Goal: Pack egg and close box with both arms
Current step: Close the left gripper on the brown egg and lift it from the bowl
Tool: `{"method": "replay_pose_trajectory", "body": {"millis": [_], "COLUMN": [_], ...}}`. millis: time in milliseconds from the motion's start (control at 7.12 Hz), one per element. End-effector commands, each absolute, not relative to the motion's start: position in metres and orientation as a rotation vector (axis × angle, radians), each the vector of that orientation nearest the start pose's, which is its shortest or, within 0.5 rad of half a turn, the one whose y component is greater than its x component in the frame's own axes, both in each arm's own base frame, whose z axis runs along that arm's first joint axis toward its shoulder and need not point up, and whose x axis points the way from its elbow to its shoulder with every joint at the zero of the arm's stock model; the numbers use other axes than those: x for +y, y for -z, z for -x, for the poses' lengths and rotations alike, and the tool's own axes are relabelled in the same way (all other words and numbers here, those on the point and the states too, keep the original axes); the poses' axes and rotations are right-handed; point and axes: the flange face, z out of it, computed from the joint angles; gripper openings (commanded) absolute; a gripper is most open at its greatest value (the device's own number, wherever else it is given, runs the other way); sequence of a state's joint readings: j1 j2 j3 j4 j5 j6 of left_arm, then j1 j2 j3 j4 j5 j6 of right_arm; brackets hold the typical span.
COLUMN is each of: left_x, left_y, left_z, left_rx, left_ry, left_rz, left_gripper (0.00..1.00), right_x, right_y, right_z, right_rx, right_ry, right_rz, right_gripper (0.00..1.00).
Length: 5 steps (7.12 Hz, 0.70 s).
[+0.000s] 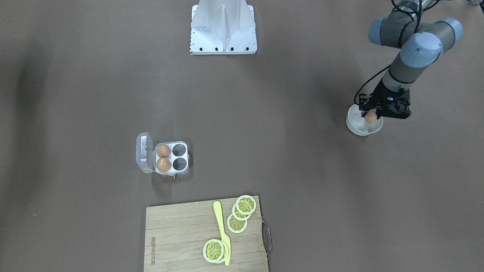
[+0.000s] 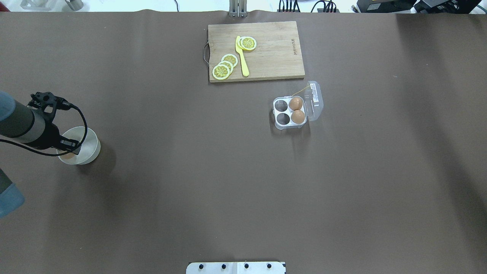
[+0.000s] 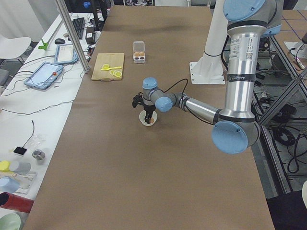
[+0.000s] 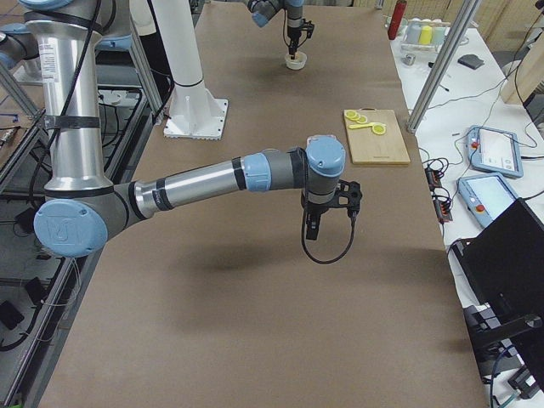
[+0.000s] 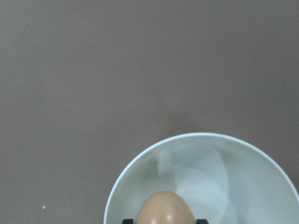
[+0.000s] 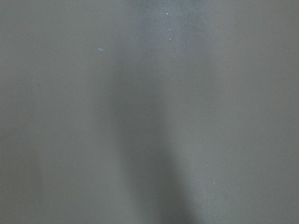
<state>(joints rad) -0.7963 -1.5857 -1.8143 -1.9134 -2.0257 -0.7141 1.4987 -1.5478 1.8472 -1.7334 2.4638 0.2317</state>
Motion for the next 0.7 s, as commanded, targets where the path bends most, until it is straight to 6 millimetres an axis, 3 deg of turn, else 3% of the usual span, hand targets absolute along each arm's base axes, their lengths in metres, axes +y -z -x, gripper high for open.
{"method": "replay_pose_trajectory", "body": {"millis": [0, 140, 281, 561], "left_x": [-0.43, -0.439, -0.454, -0.486], "left_y": [-0.493, -0.481, -0.456, -0.379], "left_z": [-0.294, -0.285, -0.272, -0.302], "left_rx": [0.743, 0.782, 0.851, 0.953], "left_ry": [-0.199, -0.186, -0.164, -0.06], "left_rz": [-0.149, -0.146, -0.157, -0.17], "left_gripper": [0.18, 0.11, 0.0, 0.0], "right_x": [-0.494, -0.494, -0.495, -0.495], "right_y": [-0.52, -0.521, -0.52, -0.52], "right_z": [-0.02, -0.02, -0.02, -0.02], "right_rx": [-0.901, -0.9, -0.901, -0.902], "right_ry": [-0.088, -0.088, -0.088, -0.088], "right_rz": [0.009, 0.01, 0.009, 0.009], "right_gripper": [1.0, 1.0, 1.0, 1.0]}}
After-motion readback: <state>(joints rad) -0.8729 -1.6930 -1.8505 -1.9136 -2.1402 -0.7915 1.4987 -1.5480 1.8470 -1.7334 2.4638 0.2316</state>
